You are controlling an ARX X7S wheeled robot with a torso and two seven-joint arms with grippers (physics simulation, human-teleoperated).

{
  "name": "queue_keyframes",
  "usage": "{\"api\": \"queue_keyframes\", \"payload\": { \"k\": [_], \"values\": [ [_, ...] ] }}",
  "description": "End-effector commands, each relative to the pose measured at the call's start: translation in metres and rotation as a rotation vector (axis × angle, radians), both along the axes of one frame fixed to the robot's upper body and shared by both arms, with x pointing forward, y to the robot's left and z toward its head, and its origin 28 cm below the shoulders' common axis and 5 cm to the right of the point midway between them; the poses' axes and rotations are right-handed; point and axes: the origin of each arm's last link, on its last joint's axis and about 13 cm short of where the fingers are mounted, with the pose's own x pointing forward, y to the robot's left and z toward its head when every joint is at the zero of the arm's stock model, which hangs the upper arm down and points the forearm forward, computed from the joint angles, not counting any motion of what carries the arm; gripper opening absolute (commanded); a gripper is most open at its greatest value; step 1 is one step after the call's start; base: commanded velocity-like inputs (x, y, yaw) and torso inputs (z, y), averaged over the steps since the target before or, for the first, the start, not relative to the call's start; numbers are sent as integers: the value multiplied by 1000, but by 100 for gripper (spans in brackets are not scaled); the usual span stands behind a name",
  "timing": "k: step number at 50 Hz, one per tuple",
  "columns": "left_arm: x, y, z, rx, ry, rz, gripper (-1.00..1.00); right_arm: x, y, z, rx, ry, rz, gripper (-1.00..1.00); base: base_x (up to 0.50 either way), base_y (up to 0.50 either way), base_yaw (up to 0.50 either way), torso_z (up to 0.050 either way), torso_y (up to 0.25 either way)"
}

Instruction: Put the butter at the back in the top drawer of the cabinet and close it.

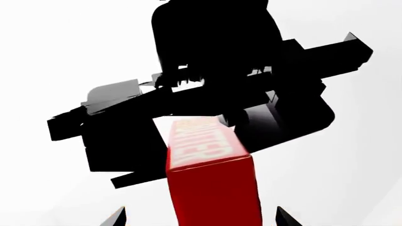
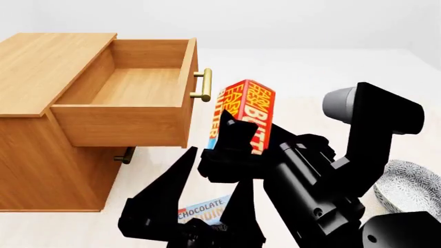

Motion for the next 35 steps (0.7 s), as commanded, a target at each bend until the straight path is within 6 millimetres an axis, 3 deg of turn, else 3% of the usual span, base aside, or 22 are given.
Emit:
{"api": "queue_keyframes", "payload": {
  "k": [1, 35],
  "values": [
    [1, 0, 0, -3, 4, 5, 100, -4, -2, 2, 15, -35, -4, -100, 0, 0, 0, 0, 0],
    [1, -2, -1, -1, 19, -1, 100, -9, 2, -5, 15, -18, 16, -100, 0, 0, 0, 1, 1]
  ]
}}
